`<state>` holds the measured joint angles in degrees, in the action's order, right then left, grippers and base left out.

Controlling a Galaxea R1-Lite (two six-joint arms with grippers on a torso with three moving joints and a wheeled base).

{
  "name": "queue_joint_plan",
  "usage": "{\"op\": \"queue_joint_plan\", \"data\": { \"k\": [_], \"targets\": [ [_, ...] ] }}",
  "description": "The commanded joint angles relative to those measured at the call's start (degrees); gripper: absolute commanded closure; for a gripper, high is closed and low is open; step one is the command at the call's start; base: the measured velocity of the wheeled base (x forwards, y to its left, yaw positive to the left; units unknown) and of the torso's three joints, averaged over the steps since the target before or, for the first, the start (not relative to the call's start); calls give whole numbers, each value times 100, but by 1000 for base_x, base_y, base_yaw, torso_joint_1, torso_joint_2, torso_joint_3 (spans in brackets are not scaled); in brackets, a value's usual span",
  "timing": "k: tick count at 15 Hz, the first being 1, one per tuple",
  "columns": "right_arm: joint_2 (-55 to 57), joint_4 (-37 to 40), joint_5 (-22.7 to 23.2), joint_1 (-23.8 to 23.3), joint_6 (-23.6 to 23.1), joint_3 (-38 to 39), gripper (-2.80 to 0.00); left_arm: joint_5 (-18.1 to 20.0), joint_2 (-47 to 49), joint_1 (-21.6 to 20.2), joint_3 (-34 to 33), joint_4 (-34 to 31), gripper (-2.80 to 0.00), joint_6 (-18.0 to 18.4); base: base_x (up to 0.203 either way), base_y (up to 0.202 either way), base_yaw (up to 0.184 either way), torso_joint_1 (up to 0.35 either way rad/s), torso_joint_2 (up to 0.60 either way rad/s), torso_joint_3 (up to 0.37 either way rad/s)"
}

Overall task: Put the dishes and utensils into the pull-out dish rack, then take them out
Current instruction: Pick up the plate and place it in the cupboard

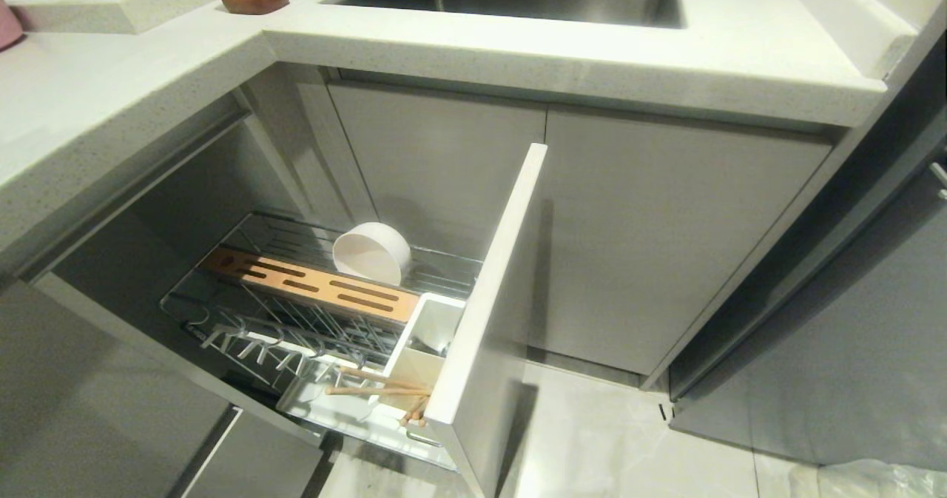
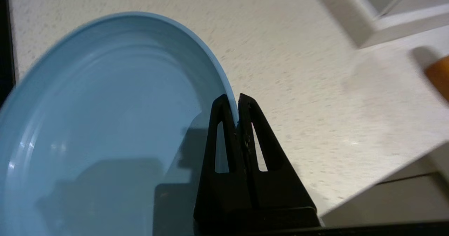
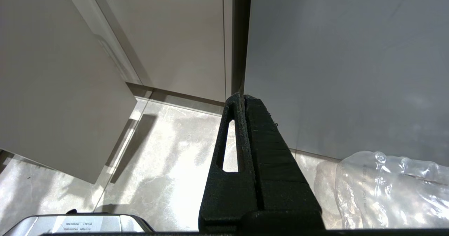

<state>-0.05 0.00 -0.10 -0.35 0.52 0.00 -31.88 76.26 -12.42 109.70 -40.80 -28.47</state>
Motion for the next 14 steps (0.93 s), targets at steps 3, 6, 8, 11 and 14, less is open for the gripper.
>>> {"op": "queue_joint_plan", "data": {
  "k": [3, 6, 8, 11, 14],
  "targets": [
    [5, 0, 1, 0, 0, 0, 0, 574, -712, 27, -96, 477, 0, -147, 0, 0, 0, 0, 0, 0],
    [5, 0, 1, 0, 0, 0, 0, 1416, -1006, 269, -123, 870, 0, -490, 0, 0, 0, 0, 0, 0],
    [5, 0, 1, 0, 0, 0, 0, 2035, -1171, 518, -167, 953, 0, -786, 0, 0, 0, 0, 0, 0],
    [5, 0, 1, 0, 0, 0, 0, 2906, -1438, 1033, -217, 1390, 0, -1700, 0, 0, 0, 0, 0, 0],
    [5, 0, 1, 0, 0, 0, 0, 4092, -1778, 1277, -601, 1841, 0, -2525, 0, 0, 0, 0, 0, 0]
  ]
}}
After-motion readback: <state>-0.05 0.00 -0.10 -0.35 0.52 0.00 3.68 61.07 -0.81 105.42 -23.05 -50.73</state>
